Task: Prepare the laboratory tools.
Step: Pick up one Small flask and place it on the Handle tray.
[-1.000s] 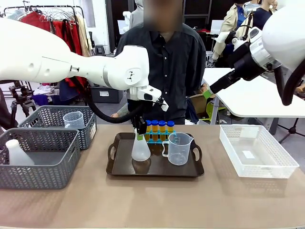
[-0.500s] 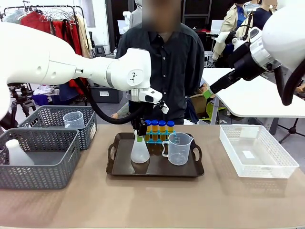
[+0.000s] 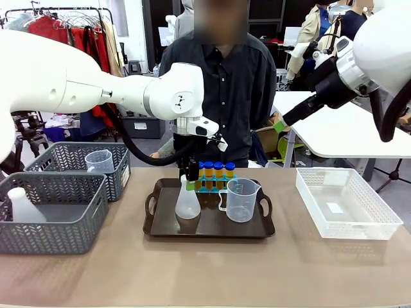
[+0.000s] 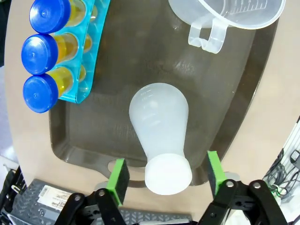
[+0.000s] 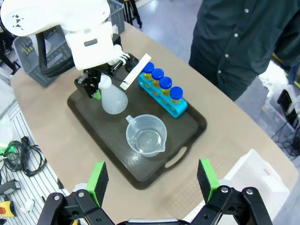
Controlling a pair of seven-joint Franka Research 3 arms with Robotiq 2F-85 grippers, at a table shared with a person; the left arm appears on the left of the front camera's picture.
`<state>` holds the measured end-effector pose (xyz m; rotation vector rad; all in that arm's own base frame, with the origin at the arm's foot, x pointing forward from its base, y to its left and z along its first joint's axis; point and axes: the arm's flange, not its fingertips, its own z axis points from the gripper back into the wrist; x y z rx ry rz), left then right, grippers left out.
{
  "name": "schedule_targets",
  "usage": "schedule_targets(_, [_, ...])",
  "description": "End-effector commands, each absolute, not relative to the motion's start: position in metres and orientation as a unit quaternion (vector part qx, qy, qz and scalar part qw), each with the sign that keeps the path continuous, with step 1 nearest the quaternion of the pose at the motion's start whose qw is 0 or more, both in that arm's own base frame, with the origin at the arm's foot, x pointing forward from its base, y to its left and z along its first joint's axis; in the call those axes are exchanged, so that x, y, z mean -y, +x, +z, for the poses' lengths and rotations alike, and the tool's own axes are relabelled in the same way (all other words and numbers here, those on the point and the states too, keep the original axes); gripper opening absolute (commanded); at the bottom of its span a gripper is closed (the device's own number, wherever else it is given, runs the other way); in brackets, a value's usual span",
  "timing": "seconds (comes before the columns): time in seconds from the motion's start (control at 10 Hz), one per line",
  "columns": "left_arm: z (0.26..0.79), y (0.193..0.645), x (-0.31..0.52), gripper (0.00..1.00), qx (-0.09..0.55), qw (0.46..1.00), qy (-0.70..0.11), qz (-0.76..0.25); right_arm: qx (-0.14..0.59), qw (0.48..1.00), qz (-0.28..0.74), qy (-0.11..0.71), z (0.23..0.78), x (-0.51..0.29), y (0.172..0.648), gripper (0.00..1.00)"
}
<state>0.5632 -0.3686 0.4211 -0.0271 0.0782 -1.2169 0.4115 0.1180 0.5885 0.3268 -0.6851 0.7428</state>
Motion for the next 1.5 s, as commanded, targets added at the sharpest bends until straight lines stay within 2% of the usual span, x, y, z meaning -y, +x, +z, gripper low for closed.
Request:
schedule_targets(0.0, [0.427, 0.565, 0.365, 1.00, -0.035, 0.818, -0.018, -0.574, 0.328, 0.861, 0.352, 0.164, 0.589, -0.119, 0.412, 1.00])
schedule_targets(0.6, [0.442, 0.559, 0.359, 1.00, -0.016, 0.831, -0.026, -0.556, 0.328, 0.861, 0.352, 0.164, 0.589, -0.119, 0.412, 1.00])
schedule_targets(1.4, [0.434, 0.567, 0.366, 1.00, -0.025, 0.823, -0.016, -0.567, 0.328, 0.861, 0.352, 0.164, 0.589, -0.119, 0.412, 1.00])
